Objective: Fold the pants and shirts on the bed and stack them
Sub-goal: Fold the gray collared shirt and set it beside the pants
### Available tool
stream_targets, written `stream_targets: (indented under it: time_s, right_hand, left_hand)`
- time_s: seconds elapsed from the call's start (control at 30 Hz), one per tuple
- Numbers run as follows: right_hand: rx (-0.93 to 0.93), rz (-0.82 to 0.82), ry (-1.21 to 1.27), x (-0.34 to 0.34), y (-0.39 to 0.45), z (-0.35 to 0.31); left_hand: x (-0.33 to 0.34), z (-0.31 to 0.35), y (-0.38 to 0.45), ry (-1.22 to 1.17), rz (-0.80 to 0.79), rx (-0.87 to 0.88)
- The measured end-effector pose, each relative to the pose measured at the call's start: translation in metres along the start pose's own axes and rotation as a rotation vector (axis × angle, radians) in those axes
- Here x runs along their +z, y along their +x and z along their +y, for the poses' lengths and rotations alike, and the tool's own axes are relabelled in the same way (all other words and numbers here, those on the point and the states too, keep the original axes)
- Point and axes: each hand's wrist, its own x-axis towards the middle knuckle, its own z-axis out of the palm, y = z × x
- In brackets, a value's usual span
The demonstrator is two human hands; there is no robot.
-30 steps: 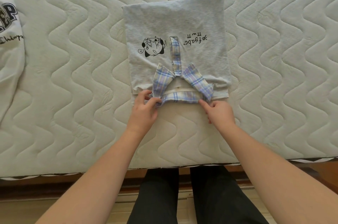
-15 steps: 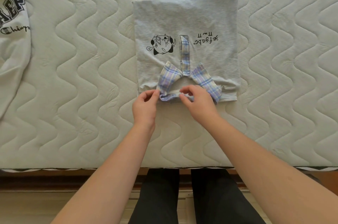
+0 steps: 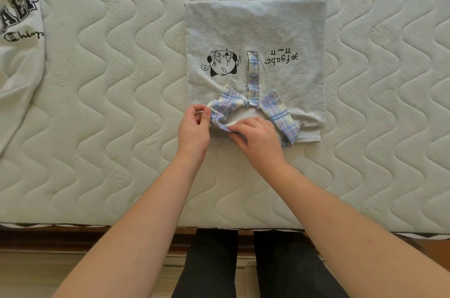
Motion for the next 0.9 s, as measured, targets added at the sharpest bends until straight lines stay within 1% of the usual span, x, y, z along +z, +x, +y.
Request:
stream_targets:
  time_s: [0.07, 0.1, 0.17, 0.2, 0.23, 0.3, 0.37, 0.4, 0.43, 0.53, 0.57, 0.63, 0.7, 0.73, 0.8, 0.83, 0.9]
  right_hand:
    - [-0.021, -0.075, 0.024, 0.001, -0.004, 0.001]
    - [-0.027, -0.085, 0.021, 0.001, -0.006, 0.003]
    - [0.003, -0.030, -0.013, -0.002, -0.009, 0.011]
    - [0.052, 0.004, -0.025, -0.005, -0.010, 0.016]
    - [0.112, 0.031, -0.036, -0.008, -0.011, 0.022]
    - [0.215, 0.080, -0.084, -0.015, -0.010, 0.035]
    - [0.282, 0.100, -0.159, -0.018, -0.006, 0.046]
    - [0.300, 0.084, -0.201, -0.018, -0.004, 0.050]
    - [0.312, 0.052, -0.243, -0.019, -0.003, 0.053]
    - [0.294, -0.053, -0.377, -0.018, -0.005, 0.061]
    - [0.255, -0.059, -0.427, -0.017, -0.006, 0.062]
    - [0.140, -0.005, -0.490, -0.019, -0.007, 0.065]
    - [0.027, 0.063, -0.489, -0.026, -0.002, 0.068]
    - [-0.006, 0.090, -0.484, -0.031, 0.001, 0.069]
    - [0.014, 0.117, -0.482, -0.043, 0.005, 0.070]
    - [0.065, 0.117, -0.488, -0.049, 0.005, 0.070]
    - [0.213, 0.054, -0.486, -0.057, 0.000, 0.070]
  left_hand:
    - [-0.005, -0.006, 0.000, 0.200, 0.012, 0.048]
    - [-0.008, -0.010, -0.003, 0.347, 0.044, 0.102]
    - [-0.011, -0.018, -0.009, 0.651, 0.124, 0.277]
    - [-0.011, -0.020, -0.011, 0.735, 0.150, 0.360]
    - [-0.010, -0.020, -0.014, 0.776, 0.151, 0.427]
    - [-0.002, -0.015, -0.015, 0.829, 0.100, 0.540]
    - [0.008, -0.010, -0.013, 0.902, 0.058, 0.607]
    - [0.013, -0.008, -0.012, 0.943, 0.032, 0.595]
    - [0.017, -0.006, -0.010, 0.997, -0.006, 0.544]
    - [0.026, -0.009, -0.004, 1.156, -0.107, 0.334]
    - [0.028, -0.011, -0.003, 1.180, -0.120, 0.317]
    - [0.029, -0.013, -0.003, 1.169, -0.128, 0.339]
    - [0.026, -0.009, -0.004, 1.105, -0.128, 0.416]
    - [0.024, -0.008, -0.003, 1.078, -0.115, 0.490]
    - [0.017, -0.008, -0.002, 1.046, -0.058, 0.620]
    - [0.013, -0.008, -0.002, 1.039, -0.030, 0.637]
    - [0.009, -0.009, -0.006, 1.055, 0.009, 0.577]
